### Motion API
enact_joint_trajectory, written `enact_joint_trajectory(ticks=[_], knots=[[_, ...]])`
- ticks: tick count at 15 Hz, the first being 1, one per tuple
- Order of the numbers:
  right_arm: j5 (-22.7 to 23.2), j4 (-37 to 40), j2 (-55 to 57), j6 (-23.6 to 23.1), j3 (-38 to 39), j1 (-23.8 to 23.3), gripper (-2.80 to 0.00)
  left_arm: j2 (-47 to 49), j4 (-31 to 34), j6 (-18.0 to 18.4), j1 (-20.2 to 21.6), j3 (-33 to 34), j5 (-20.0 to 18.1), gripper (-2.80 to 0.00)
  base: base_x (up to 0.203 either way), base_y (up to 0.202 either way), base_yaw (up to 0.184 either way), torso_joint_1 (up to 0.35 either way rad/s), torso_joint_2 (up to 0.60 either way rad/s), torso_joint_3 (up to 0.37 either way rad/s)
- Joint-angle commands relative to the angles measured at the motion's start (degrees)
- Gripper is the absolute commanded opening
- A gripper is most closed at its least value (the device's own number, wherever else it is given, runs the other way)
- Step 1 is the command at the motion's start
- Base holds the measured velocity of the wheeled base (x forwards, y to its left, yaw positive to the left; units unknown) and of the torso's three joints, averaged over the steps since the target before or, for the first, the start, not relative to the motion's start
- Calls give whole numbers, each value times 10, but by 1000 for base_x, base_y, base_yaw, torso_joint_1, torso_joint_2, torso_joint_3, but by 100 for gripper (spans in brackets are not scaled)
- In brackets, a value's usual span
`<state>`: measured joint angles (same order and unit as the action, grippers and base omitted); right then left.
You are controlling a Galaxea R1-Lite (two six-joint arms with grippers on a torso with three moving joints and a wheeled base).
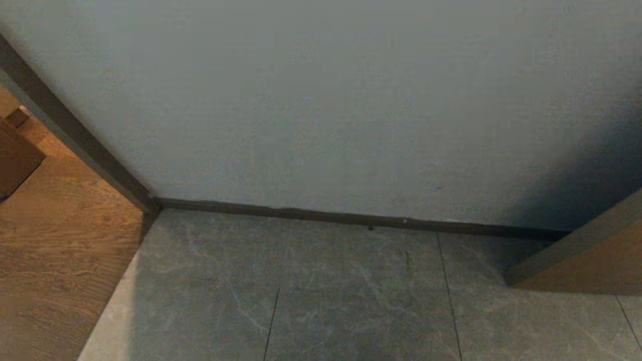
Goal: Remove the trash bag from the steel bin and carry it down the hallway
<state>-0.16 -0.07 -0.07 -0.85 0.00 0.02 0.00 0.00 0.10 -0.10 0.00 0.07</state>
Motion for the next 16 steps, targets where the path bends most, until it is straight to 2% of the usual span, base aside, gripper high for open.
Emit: enact_joint_trajectory(ticks=[1,4,16], knots=[[0,0,1,0,0,0,-280,0,0,0,0,0,0,-280,0,193,1,-1,2,6],[0,0,1,0,0,1,-280,0,0,1,0,0,0,-280,0,138,2,0,3,4],[0,0,1,0,0,1,-280,0,0,0,1,0,0,-280,0,0,0,0,0,0]])
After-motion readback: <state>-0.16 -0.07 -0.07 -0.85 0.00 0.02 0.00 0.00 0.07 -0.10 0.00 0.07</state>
